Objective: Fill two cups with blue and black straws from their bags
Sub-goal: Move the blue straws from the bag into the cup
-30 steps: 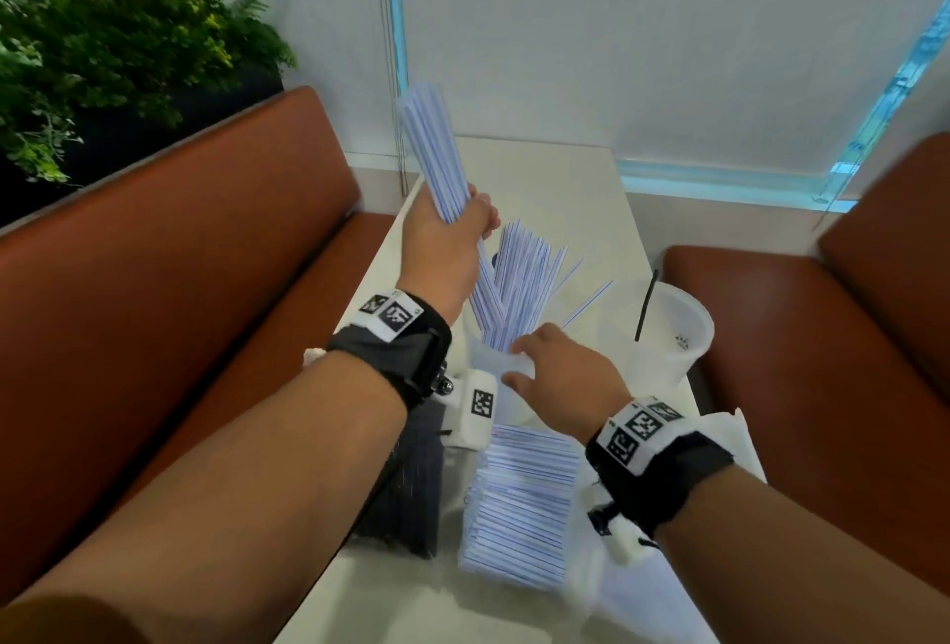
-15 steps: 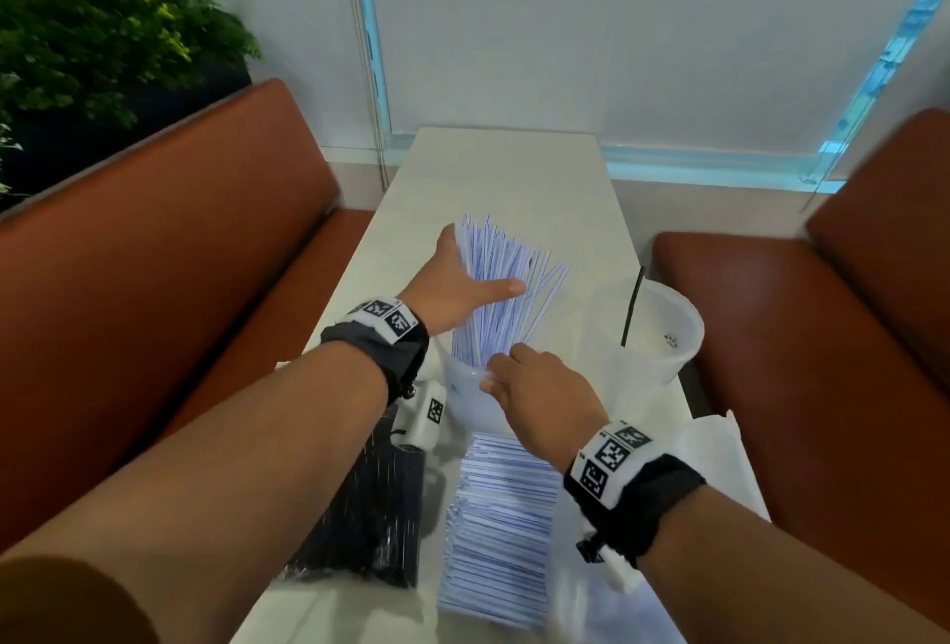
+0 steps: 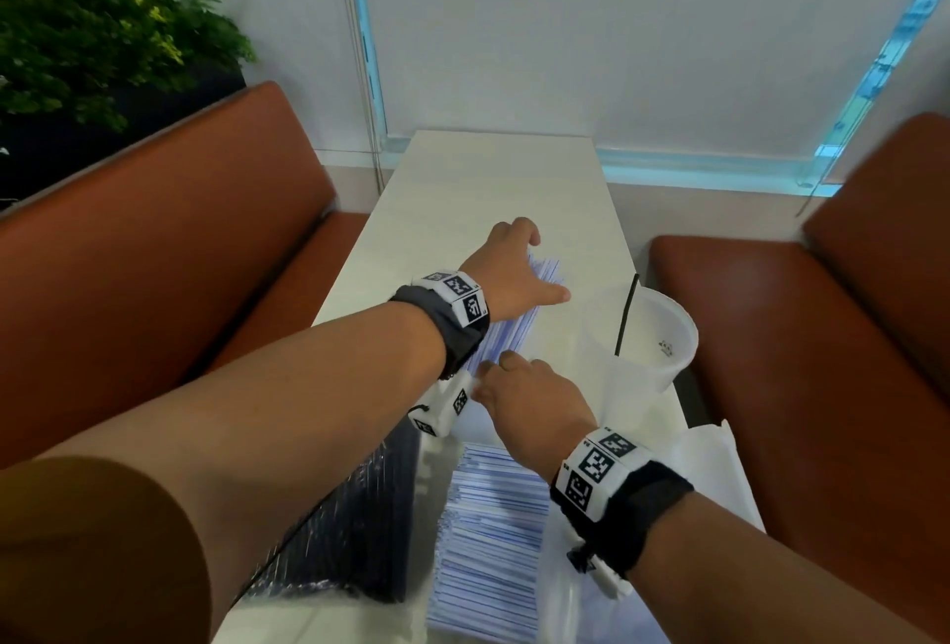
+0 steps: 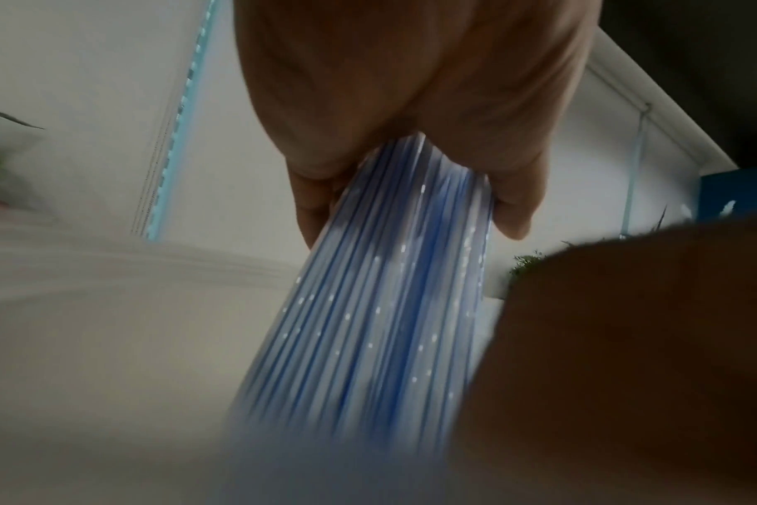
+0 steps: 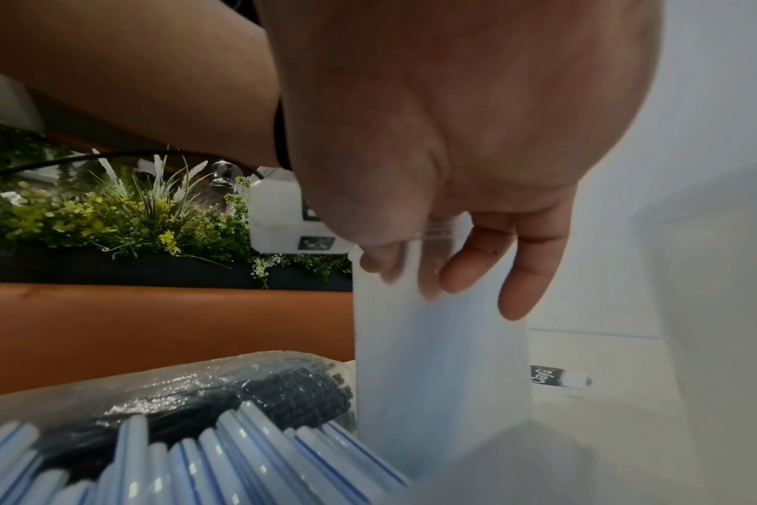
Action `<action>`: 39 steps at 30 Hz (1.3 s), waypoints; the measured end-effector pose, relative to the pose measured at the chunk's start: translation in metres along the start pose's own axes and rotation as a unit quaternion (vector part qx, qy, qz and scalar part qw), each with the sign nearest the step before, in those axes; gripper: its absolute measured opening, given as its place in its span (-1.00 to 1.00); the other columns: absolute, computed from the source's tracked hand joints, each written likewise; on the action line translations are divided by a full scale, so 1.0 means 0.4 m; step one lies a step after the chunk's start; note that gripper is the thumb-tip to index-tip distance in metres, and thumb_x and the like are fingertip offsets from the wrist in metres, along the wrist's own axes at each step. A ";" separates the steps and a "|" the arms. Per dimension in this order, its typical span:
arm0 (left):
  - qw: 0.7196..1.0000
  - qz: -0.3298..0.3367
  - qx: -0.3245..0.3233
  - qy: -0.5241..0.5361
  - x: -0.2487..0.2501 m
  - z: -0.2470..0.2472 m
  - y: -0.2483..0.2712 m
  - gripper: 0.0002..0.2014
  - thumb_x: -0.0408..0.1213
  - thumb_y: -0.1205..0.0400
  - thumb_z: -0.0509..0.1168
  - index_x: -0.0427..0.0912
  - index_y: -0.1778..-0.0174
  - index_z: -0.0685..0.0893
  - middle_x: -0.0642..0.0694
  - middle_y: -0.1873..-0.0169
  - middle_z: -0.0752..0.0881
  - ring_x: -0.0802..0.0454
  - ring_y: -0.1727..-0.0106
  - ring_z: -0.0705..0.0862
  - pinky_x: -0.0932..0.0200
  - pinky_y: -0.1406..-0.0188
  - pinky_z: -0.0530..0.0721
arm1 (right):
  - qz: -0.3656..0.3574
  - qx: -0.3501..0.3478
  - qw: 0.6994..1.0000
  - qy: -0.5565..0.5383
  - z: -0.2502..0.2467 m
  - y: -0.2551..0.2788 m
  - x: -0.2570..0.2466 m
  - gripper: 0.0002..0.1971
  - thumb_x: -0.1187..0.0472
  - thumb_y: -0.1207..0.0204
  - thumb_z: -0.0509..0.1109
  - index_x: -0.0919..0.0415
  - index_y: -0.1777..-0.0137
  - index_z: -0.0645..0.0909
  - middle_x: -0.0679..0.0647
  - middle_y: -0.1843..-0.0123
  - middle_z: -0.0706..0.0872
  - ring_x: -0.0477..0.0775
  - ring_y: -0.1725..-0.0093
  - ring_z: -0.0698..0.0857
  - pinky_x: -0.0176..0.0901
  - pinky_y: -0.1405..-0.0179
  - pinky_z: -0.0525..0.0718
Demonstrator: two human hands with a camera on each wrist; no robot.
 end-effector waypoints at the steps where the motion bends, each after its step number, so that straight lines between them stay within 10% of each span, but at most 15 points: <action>1: 1.000 0.001 0.007 -0.005 0.004 -0.004 0.000 -0.37 0.15 -0.42 0.57 0.02 -0.24 0.40 0.04 -0.18 0.44 0.07 0.01 0.62 0.13 0.14 0.58 | 0.002 0.001 1.000 0.000 -0.002 -0.001 0.000 -0.49 0.28 -0.61 0.40 -0.01 -0.51 0.37 0.07 -0.33 0.42 0.23 -0.22 0.57 0.00 0.16 0.60; 7: 1.000 0.027 -0.003 -0.004 0.028 0.001 -0.006 -0.59 -0.11 -0.54 0.46 0.04 -0.28 0.52 0.00 -0.12 0.53 -0.04 -0.04 0.64 0.03 -0.09 0.60 | 0.005 0.009 1.000 -0.011 -0.003 -0.004 0.000 -0.50 0.27 -0.62 0.39 0.01 -0.51 0.36 0.07 -0.33 0.44 0.23 -0.19 0.58 -0.02 0.20 0.55; 12: 0.997 0.051 0.025 0.043 0.005 -0.036 -0.010 -0.90 -0.29 -0.55 0.44 -0.04 0.09 0.67 0.07 0.16 0.56 0.24 0.23 0.52 0.27 0.27 0.38 | 0.009 0.026 0.999 -0.034 -0.003 -0.001 0.003 -0.67 0.20 -0.69 0.34 0.00 -0.39 0.36 0.02 -0.20 0.45 0.18 -0.11 0.55 -0.02 0.22 0.51; 17: 0.972 0.068 0.170 0.149 -0.046 -0.146 0.006 -0.80 -0.34 -0.54 0.42 0.09 0.18 0.61 0.07 0.08 0.66 0.20 0.10 0.61 0.42 0.10 0.50 | 0.004 0.048 0.998 -0.051 -0.007 -0.001 0.006 -0.81 0.12 -0.76 0.24 0.00 -0.30 0.38 -0.05 -0.02 0.33 0.09 0.07 0.41 -0.03 0.25 0.50; 23: 0.988 0.072 0.109 0.082 -0.119 -0.109 0.031 -0.77 -0.27 -0.59 0.49 -0.01 -0.09 0.62 0.01 -0.20 0.59 0.11 -0.20 0.55 0.29 -0.24 0.48 | 0.011 0.054 0.998 -0.036 -0.004 -0.003 0.006 -0.81 0.14 -0.73 0.29 -0.02 -0.26 0.38 -0.02 -0.09 0.42 0.09 0.06 0.41 -0.04 0.26 0.45; 29: 0.995 0.077 0.053 0.030 -0.115 -0.087 0.026 -0.31 -0.12 -0.56 0.52 0.12 -0.58 0.36 0.03 -0.52 0.29 0.14 -0.31 0.47 0.30 -0.24 0.46 | 0.007 0.061 0.997 -0.036 -0.002 -0.006 0.006 -0.81 0.13 -0.73 0.29 -0.01 -0.26 0.38 -0.05 -0.03 0.37 0.07 0.08 0.40 -0.05 0.25 0.47; 39: 0.991 0.050 0.089 0.083 -0.122 -0.132 0.028 -0.16 0.06 -0.49 0.57 0.29 -0.61 0.24 -0.07 -0.48 0.36 0.05 -0.47 0.44 0.12 -0.38 0.44 | -0.002 0.072 0.997 -0.031 -0.015 -0.012 0.006 -0.85 0.10 -0.76 0.22 0.01 -0.27 0.39 0.02 -0.16 0.47 0.17 -0.10 0.60 0.01 0.20 0.52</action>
Point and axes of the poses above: each hand's wrist, its own y-axis away from the middle knuckle, its own z-axis out of the palm, x = y × z, the point moved 7 cm from there along -y, towards the middle knuckle
